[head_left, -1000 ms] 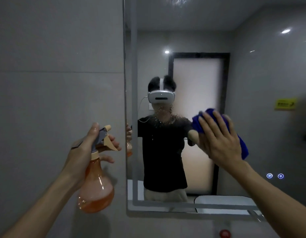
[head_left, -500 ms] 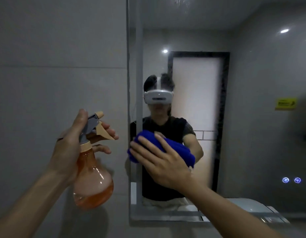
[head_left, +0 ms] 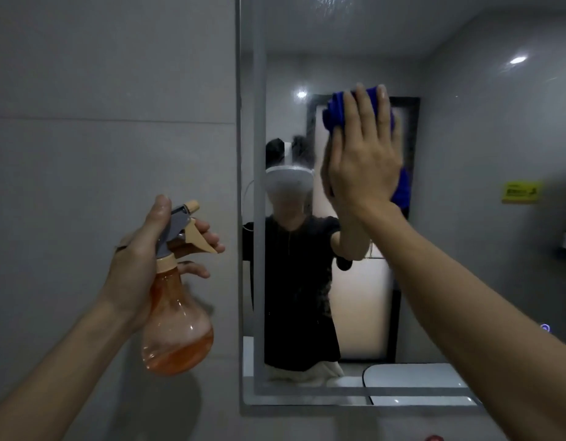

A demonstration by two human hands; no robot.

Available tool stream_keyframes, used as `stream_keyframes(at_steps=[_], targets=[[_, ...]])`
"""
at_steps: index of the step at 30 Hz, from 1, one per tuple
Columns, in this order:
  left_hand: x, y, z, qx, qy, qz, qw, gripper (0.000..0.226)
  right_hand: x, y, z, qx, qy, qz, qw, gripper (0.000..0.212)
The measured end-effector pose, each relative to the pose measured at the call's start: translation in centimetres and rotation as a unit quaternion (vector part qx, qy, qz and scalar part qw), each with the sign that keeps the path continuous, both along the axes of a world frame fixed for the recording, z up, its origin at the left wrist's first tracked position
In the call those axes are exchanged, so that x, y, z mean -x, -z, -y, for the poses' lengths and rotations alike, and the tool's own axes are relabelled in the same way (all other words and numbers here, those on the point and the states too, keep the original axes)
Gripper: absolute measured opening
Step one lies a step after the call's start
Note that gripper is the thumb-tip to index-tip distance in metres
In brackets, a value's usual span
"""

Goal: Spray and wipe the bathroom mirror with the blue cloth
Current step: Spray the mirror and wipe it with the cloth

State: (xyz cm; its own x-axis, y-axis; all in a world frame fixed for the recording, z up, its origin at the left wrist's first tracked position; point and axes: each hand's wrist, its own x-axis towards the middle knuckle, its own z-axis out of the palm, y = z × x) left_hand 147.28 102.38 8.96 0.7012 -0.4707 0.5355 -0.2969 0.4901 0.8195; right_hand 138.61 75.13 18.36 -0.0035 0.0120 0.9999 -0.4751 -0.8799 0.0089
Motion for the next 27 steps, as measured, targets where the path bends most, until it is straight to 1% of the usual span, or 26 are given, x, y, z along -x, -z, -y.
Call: stream_keyframes(at_steps=[1, 2, 3, 4, 6, 8, 9, 10, 12, 13, 14, 17, 18, 20, 22, 24, 25, 27], targets=[[0.1, -0.1, -0.1, -0.001, 0.001, 0.003, 1.000, 0.062, -1.0, -0.1, -1.2, 0.005, 0.002, 0.001, 1.000, 0.051], [0.1, -0.3, -0.1, -0.001, 0.002, 0.006, 1.000, 0.062, -1.8, 0.4, -2.1, 0.030, 0.001, -0.006, 1.000, 0.052], [0.2, -0.4, -0.2, 0.001, 0.002, 0.008, 1.000, 0.061, -2.5, 1.7, -2.8, 0.069, -0.006, -0.032, 0.997, 0.054], [0.4, -0.5, -0.3, 0.003, 0.001, 0.009, 1.000, 0.061, -3.0, 3.7, -3.5, 0.113, -0.019, -0.081, 0.990, 0.057], [0.6, -0.5, -0.4, 0.002, -0.003, 0.009, 1.000, 0.062, -3.0, 9.2, -4.5, 0.202, -0.045, -0.210, 0.956, 0.059], [0.8, -0.6, -0.5, -0.002, -0.004, 0.011, 1.000, 0.064, -2.0, 14.6, -4.3, 0.275, -0.033, -0.328, 0.903, 0.061], [0.9, -0.7, -0.6, -0.005, -0.003, 0.012, 1.000, 0.065, -1.3, 16.6, -3.6, 0.305, -0.018, -0.372, 0.877, 0.063], [1.0, -0.7, -0.7, -0.008, -0.002, 0.013, 1.000, 0.065, -0.5, 18.1, -2.5, 0.328, -0.011, -0.401, 0.855, 0.063], [1.0, -0.9, -0.9, -0.007, 0.001, 0.017, 1.000, 0.065, 1.0, 18.5, -0.3, 0.352, -0.016, -0.421, 0.836, 0.059], [1.0, -1.0, -1.0, -0.006, 0.001, 0.019, 1.000, 0.065, 1.6, 17.8, 0.5, 0.352, -0.017, -0.418, 0.838, 0.058], [1.0, -1.0, -1.1, -0.005, 0.000, 0.021, 1.000, 0.065, 1.9, 16.7, 1.1, 0.345, -0.020, -0.400, 0.849, 0.056], [0.8, -1.0, -1.4, -0.002, -0.001, 0.019, 1.000, 0.066, 1.9, 11.3, 1.2, 0.278, -0.033, -0.271, 0.921, 0.050], [0.7, -0.9, -1.5, -0.001, -0.001, 0.018, 1.000, 0.066, 1.6, 9.0, 0.9, 0.252, -0.027, -0.227, 0.940, 0.049], [0.6, -0.7, -1.7, -0.004, -0.005, 0.016, 1.000, 0.067, 0.2, 4.6, 0.0, 0.198, -0.012, -0.159, 0.967, 0.048], [0.6, -0.4, -1.8, -0.004, -0.013, 0.013, 1.000, 0.066, -1.7, 1.7, -1.6, 0.136, -0.007, -0.119, 0.983, 0.047], [0.7, -0.2, -1.7, -0.001, -0.020, 0.009, 1.000, 0.065, -3.3, 0.9, -3.4, 0.096, -0.011, -0.090, 0.991, 0.047], [0.8, -0.1, -1.7, 0.000, -0.023, 0.007, 1.000, 0.064, -3.7, 1.3, -4.2, 0.090, -0.015, -0.089, 0.992, 0.049], [1.1, 0.1, -1.5, 0.001, -0.025, -0.001, 1.000, 0.064, -4.0, 3.6, -5.0, 0.118, -0.029, -0.136, 0.983, 0.053]])
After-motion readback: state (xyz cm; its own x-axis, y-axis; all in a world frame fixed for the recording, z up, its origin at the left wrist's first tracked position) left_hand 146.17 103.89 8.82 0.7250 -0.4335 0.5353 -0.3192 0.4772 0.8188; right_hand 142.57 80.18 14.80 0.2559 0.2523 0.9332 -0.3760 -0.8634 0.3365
